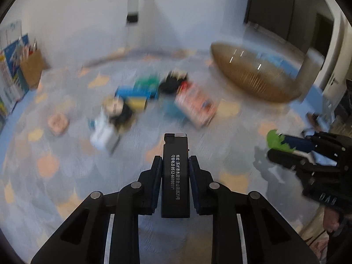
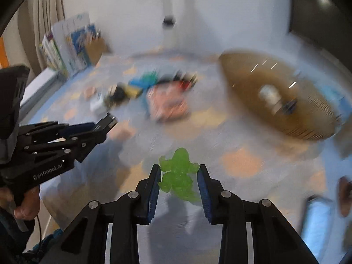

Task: Organize rigid objects
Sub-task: 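Carry the USB drive and green gummy toy over the glass bowl, then open both grippers to release the USB drive and gummy toy into the bowl, then bring both tools back over the remaining items on the table, then grasp the white ANKER charger with left gripper while right grasps the pink box, then carry the charger and pink box over the glass bowl, then open both grippers to drop the charger and pink box into the bowl, then withdraw both open tools back over the table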

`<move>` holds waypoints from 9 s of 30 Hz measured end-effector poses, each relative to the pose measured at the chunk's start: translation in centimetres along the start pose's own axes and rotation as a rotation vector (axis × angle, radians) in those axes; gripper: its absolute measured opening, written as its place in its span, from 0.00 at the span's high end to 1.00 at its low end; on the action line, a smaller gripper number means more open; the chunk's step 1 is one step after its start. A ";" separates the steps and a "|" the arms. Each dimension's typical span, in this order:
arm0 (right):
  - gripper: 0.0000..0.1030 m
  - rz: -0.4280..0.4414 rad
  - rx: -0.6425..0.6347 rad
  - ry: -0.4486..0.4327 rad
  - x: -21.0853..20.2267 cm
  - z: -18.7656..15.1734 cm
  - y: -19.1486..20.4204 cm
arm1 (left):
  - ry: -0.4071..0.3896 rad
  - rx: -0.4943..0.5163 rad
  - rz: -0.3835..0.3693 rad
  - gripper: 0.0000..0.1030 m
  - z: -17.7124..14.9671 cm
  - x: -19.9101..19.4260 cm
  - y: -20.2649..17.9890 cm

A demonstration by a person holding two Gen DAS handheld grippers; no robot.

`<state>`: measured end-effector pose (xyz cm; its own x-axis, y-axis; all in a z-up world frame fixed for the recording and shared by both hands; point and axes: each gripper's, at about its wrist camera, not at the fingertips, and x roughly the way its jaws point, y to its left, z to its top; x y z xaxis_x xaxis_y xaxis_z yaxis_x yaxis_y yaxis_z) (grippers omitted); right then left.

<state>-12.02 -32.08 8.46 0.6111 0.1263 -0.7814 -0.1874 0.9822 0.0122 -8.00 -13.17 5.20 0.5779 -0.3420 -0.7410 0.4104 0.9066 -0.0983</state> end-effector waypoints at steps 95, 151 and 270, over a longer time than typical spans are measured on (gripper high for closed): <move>0.24 0.049 0.167 -0.006 6.6 -0.2 0.8 | -0.074 -0.177 0.238 0.33 -2.8 1.1 11.4; 0.46 0.152 0.017 0.078 12.3 7.9 1.0 | 0.059 -0.082 0.027 0.68 0.6 5.4 9.8; 0.38 0.052 0.193 -0.022 6.5 0.5 1.1 | -0.072 -0.227 0.216 0.25 -1.5 1.7 11.1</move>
<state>-7.90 -30.08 3.74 0.6214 0.1786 -0.7628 -0.0697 0.9824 0.1732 -3.54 -3.33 1.79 0.6863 -0.1445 -0.7128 0.1096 0.9894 -0.0950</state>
